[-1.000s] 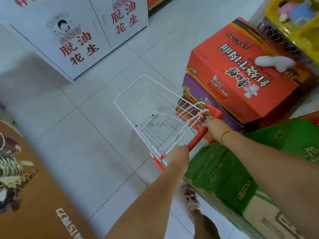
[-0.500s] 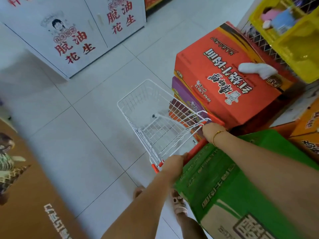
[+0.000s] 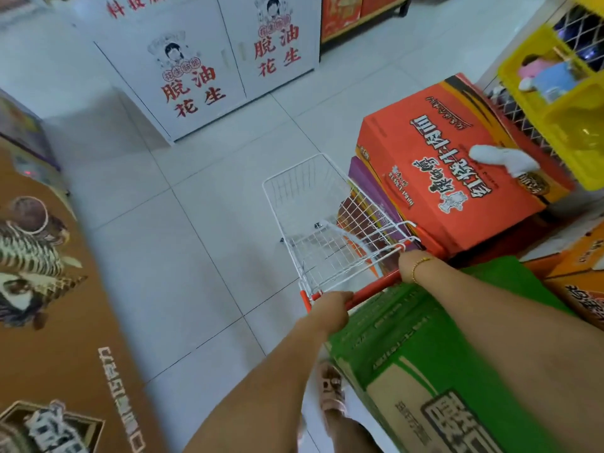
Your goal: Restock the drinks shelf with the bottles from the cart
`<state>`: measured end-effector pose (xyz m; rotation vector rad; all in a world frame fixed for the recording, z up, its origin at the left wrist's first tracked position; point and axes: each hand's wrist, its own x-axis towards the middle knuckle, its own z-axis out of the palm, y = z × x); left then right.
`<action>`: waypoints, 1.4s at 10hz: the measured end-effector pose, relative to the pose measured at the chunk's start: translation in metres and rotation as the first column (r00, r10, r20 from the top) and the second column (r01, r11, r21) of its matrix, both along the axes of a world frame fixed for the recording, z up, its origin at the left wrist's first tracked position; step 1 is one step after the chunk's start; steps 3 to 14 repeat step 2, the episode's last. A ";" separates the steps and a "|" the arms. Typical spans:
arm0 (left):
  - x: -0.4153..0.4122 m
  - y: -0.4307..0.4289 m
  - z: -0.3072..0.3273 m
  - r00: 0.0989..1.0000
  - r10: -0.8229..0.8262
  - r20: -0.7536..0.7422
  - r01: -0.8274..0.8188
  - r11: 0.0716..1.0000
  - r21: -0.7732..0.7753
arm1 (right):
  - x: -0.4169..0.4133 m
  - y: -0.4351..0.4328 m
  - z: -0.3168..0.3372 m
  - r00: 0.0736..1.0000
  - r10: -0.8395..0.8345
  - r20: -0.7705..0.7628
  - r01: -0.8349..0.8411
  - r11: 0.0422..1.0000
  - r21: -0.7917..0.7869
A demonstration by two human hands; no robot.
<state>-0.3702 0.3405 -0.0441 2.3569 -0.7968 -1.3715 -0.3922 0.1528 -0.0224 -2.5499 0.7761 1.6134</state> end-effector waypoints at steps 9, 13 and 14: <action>0.041 0.092 0.045 0.933 0.361 0.000 -0.361 0.932 -0.020 | 0.023 0.045 0.037 0.989 -0.015 0.148 -0.005 0.991 0.136; 0.041 0.092 0.045 0.933 0.361 0.000 -0.361 0.932 -0.020 | 0.023 0.045 0.037 0.989 -0.015 0.148 -0.005 0.991 0.136; 0.041 0.092 0.045 0.933 0.361 0.000 -0.361 0.932 -0.020 | 0.023 0.045 0.037 0.989 -0.015 0.148 -0.005 0.991 0.136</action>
